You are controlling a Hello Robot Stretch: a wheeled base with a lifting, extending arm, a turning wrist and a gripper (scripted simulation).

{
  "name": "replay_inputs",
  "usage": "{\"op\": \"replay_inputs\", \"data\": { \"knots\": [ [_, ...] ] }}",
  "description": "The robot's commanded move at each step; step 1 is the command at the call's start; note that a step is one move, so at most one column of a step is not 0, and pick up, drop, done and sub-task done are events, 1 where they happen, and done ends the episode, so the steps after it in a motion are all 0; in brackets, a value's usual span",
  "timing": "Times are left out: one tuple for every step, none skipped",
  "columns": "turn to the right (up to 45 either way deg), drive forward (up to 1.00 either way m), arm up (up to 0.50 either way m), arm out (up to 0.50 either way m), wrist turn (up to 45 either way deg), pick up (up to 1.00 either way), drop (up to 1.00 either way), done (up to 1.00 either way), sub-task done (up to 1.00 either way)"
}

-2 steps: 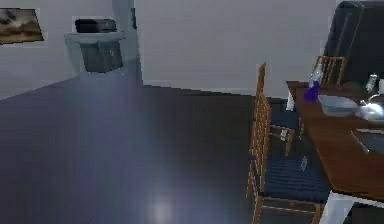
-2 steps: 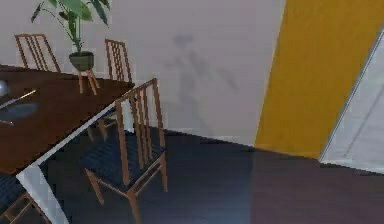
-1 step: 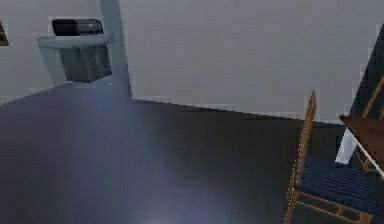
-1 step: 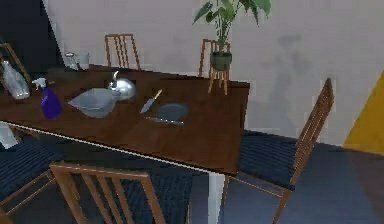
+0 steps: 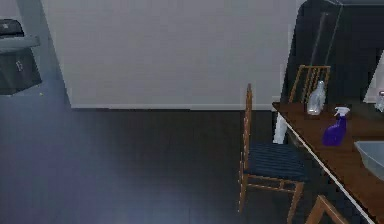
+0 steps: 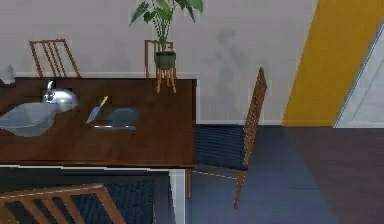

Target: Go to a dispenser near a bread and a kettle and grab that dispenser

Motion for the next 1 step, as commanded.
{"op": "replay_inputs", "data": {
  "knots": [
    [0.0, 0.60, 0.00, 0.00, 0.0, 0.00, 0.00, 0.00, 0.00]
  ]
}}
